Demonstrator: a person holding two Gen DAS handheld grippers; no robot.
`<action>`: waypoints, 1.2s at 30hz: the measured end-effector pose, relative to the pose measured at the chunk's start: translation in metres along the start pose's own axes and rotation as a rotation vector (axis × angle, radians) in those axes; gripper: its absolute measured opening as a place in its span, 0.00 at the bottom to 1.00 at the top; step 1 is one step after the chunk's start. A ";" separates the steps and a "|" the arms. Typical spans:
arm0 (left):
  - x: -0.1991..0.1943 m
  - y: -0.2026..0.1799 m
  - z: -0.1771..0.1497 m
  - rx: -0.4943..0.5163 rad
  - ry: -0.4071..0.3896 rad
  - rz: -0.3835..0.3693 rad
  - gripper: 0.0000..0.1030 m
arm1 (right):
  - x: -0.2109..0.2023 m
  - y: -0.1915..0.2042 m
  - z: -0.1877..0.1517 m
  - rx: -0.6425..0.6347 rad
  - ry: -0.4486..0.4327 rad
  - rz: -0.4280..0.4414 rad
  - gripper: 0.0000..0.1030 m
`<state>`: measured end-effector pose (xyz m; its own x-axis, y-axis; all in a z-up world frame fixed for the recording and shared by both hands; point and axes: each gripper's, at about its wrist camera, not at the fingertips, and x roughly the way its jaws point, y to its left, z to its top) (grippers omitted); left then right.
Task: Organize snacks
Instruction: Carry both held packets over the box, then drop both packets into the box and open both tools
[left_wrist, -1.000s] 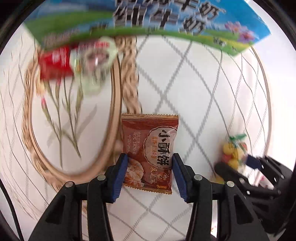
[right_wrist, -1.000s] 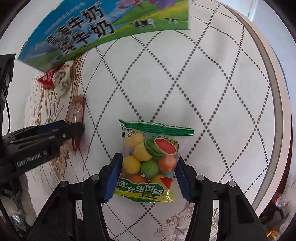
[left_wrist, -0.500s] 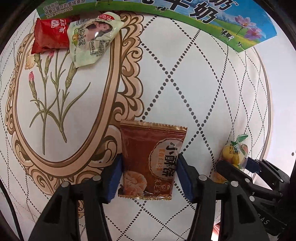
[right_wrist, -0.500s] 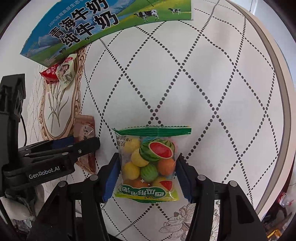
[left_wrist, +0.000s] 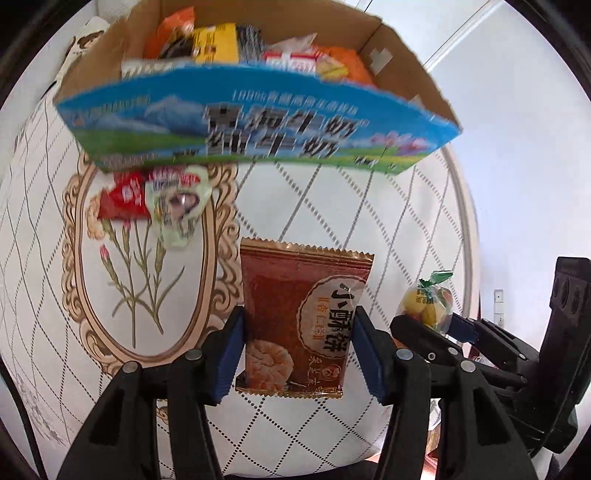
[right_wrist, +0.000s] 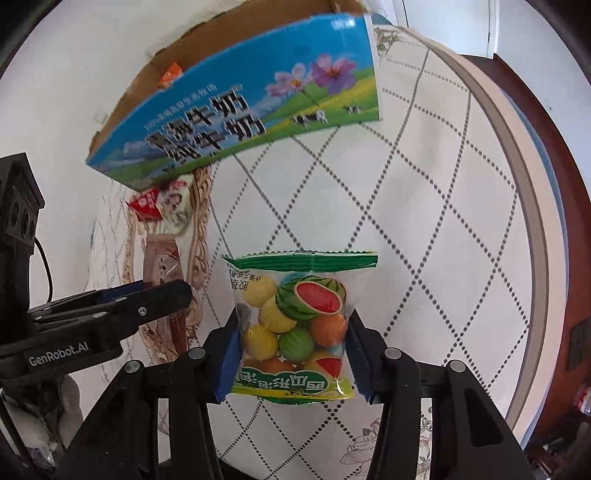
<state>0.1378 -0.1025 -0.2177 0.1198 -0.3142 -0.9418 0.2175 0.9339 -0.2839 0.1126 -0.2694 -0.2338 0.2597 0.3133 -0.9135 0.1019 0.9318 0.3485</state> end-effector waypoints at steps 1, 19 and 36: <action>-0.011 -0.004 0.009 0.012 -0.018 -0.012 0.52 | -0.010 0.001 0.008 -0.002 -0.019 0.012 0.51; -0.041 0.046 0.237 -0.004 -0.051 0.193 0.52 | -0.054 0.033 0.253 -0.166 -0.173 -0.104 0.51; 0.019 0.109 0.281 -0.150 0.105 0.243 0.82 | 0.034 0.035 0.313 -0.176 0.057 -0.264 0.96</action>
<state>0.4359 -0.0542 -0.2163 0.0479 -0.0662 -0.9967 0.0479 0.9968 -0.0640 0.4257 -0.2837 -0.1873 0.1919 0.0611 -0.9795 -0.0104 0.9981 0.0602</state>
